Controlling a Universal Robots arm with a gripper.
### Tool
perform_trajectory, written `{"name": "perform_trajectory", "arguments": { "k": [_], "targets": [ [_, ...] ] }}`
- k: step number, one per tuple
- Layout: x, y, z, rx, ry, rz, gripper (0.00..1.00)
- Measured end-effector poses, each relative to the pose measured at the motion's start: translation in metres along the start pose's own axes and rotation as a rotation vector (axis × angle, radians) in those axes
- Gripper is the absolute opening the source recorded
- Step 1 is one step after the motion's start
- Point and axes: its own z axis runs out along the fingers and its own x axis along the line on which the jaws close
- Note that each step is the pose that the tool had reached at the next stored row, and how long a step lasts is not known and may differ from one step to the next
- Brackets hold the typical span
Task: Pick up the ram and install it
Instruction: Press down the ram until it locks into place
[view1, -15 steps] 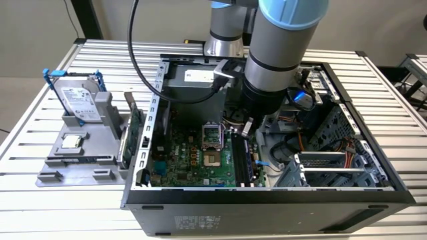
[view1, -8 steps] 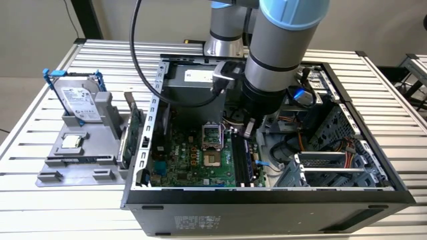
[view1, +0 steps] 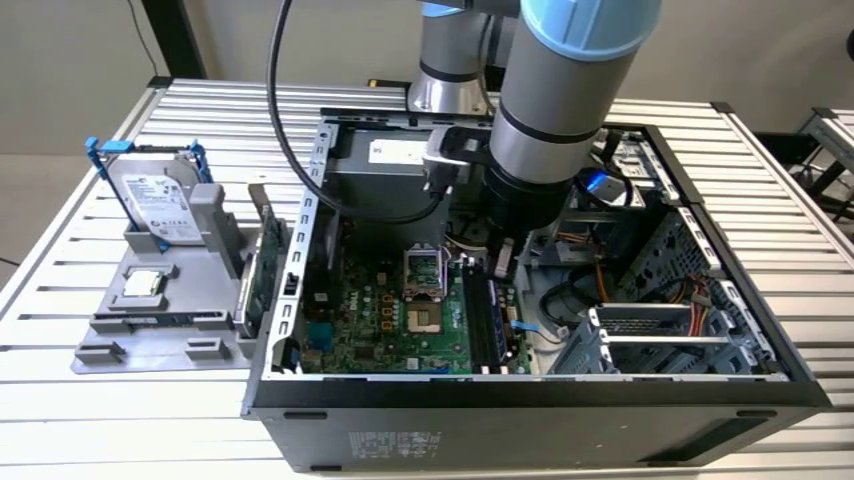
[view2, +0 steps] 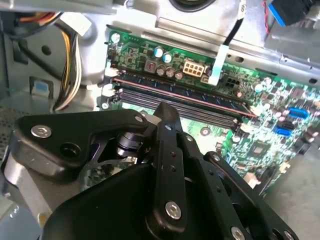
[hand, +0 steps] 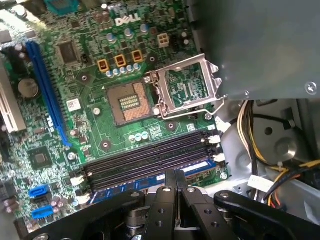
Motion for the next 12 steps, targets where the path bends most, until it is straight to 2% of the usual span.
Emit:
{"name": "perform_trajectory", "arguments": {
  "k": [7, 12],
  "targets": [
    [0.0, 0.0, 0.0, -0.0066, 0.0005, -0.094, 0.0],
    [0.0, 0.0, 0.0, -0.0094, 0.0007, -0.135, 0.0]
  ]
}}
